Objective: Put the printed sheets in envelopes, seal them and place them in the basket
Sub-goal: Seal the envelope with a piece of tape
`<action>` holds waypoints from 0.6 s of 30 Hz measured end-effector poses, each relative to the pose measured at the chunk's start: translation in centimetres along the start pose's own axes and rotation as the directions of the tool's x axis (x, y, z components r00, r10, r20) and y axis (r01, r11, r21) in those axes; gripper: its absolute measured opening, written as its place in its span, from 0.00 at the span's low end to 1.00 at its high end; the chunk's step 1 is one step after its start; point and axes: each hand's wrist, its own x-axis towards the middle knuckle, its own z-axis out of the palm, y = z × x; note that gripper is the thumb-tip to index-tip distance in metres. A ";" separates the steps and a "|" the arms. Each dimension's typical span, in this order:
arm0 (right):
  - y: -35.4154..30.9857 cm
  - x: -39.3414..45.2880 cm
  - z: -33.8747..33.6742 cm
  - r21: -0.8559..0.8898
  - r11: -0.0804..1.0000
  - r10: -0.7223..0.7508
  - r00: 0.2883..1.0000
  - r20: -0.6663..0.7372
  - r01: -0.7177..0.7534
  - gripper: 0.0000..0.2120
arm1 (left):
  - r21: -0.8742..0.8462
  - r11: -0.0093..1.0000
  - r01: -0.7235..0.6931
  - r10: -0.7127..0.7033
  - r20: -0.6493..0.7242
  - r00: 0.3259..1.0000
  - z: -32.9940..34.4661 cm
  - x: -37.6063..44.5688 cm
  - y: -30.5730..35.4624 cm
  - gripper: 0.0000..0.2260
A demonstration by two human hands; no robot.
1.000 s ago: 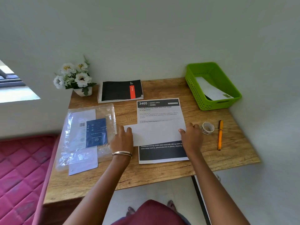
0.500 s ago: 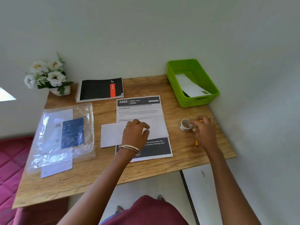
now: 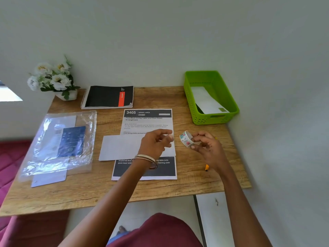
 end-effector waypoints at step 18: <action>-4.4 0.5 2.0 0.344 0.926 -0.158 0.987 -0.017 0.154 0.05 | -0.105 0.970 -0.219 0.207 -0.120 0.971 -1.0 -2.4 2.5 0.14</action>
